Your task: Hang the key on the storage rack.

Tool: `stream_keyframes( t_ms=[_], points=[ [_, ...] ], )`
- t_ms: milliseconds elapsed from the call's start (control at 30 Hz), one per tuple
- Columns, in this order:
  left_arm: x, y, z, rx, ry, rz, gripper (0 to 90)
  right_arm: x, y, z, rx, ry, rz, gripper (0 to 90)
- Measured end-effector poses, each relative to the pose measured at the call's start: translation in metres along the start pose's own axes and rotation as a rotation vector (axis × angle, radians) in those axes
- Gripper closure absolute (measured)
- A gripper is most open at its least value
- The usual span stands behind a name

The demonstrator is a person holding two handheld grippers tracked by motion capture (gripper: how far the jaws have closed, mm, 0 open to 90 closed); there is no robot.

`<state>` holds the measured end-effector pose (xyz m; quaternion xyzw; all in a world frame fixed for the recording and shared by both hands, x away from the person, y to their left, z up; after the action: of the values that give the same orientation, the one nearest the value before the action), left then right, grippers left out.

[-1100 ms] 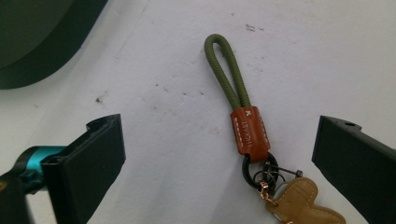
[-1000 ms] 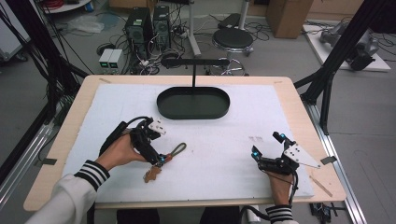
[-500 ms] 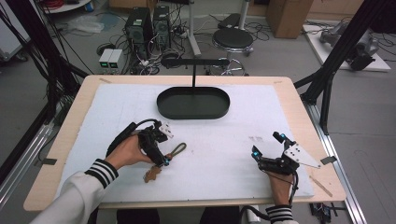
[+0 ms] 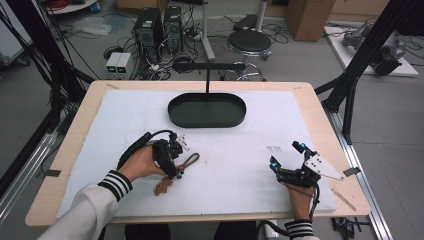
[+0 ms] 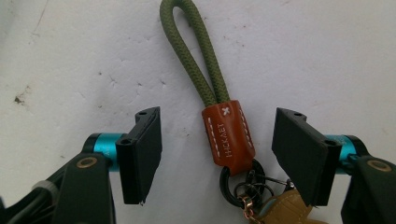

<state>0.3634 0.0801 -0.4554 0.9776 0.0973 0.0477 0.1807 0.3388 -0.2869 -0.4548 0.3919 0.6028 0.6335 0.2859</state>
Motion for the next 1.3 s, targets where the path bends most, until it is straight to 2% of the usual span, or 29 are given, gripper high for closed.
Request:
stream_keyframes(
  t_ms=[233,367,467,733,967,1133,1300],
  points=[
    [-0.002,0.001,0.006,0.040,-0.010,0.002,42.1,0.000,0.000,0.000,0.000,0.001,0.002,0.4],
    [-0.001,0.000,0.007,0.063,0.011,0.002,44.9,0.000,0.000,0.000,0.003,0.001,0.003,0.4],
    [-0.002,-0.001,0.008,0.083,0.008,-0.005,47.9,0.000,0.000,0.000,0.002,0.001,0.004,0.4],
    [-0.007,0.000,0.008,0.102,-0.007,-0.008,69.6,-0.001,0.000,0.000,-0.002,-0.001,0.001,0.4],
    [-0.007,0.001,0.007,0.109,0.013,0.005,72.9,-0.001,0.000,0.000,-0.003,0.000,0.001,0.4],
    [-0.005,0.001,0.004,0.092,0.043,0.003,73.5,-0.001,0.000,0.000,-0.002,-0.001,0.000,0.4],
    [0.004,0.001,-0.006,0.014,0.087,-0.034,74.1,-0.001,0.000,0.000,-0.002,0.000,0.007,0.4]
  ],
)
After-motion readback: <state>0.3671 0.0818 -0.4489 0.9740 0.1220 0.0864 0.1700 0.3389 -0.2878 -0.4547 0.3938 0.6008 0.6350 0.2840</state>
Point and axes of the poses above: each handheld gripper's, and its own axes: z roughly forward along the jaws, y roughly out of its top, x roughly to its left, the point moved 6 cm from there along z, roughly forward along the jaws, and after that the axes turned 9 degrees about z, right-handed, at the moved point
